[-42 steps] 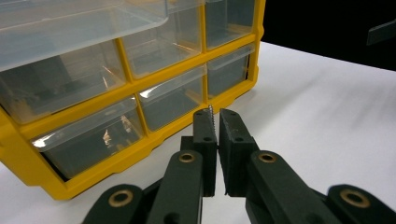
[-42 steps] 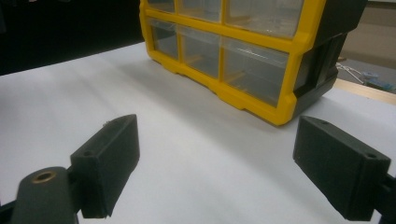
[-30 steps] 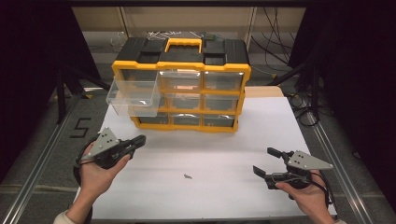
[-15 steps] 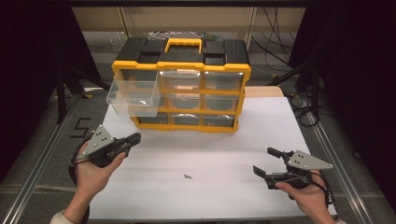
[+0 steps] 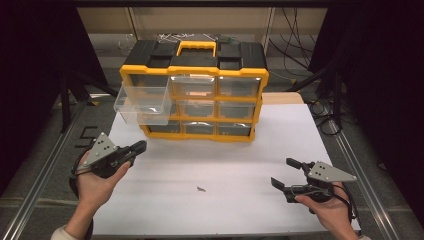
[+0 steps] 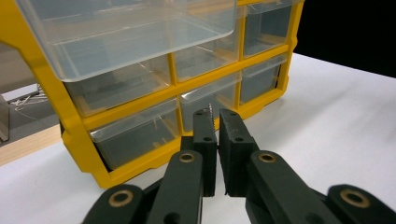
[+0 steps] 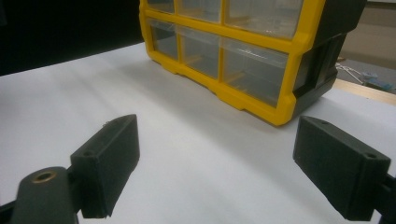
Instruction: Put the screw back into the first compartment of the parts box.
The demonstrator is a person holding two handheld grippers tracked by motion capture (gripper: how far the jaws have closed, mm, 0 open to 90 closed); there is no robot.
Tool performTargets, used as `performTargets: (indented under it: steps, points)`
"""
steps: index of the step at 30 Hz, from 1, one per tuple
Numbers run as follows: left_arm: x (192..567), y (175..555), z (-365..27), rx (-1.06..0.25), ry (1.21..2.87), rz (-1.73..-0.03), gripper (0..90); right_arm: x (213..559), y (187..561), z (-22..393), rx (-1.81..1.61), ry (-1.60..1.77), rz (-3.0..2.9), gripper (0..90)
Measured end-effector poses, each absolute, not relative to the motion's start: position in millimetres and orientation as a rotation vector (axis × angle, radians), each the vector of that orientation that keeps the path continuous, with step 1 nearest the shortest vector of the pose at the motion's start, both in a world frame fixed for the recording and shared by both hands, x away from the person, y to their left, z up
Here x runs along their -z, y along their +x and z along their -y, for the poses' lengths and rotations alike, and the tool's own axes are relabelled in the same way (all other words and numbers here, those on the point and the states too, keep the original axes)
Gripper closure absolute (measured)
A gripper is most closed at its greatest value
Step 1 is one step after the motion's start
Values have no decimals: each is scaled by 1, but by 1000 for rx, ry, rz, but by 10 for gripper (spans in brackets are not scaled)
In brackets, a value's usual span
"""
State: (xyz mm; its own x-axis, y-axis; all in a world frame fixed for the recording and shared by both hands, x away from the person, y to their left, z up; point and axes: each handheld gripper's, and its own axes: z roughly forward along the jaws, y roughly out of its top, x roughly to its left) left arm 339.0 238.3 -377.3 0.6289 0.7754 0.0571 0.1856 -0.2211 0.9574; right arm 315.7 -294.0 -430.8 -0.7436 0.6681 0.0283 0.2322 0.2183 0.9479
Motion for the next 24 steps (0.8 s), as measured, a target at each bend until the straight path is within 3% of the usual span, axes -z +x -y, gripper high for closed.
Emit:
performTargets:
  steps: [24]
  points:
    - [372,339,-255,-705,1704,-833,855,431,316,294,-1525,847,-2106,155]
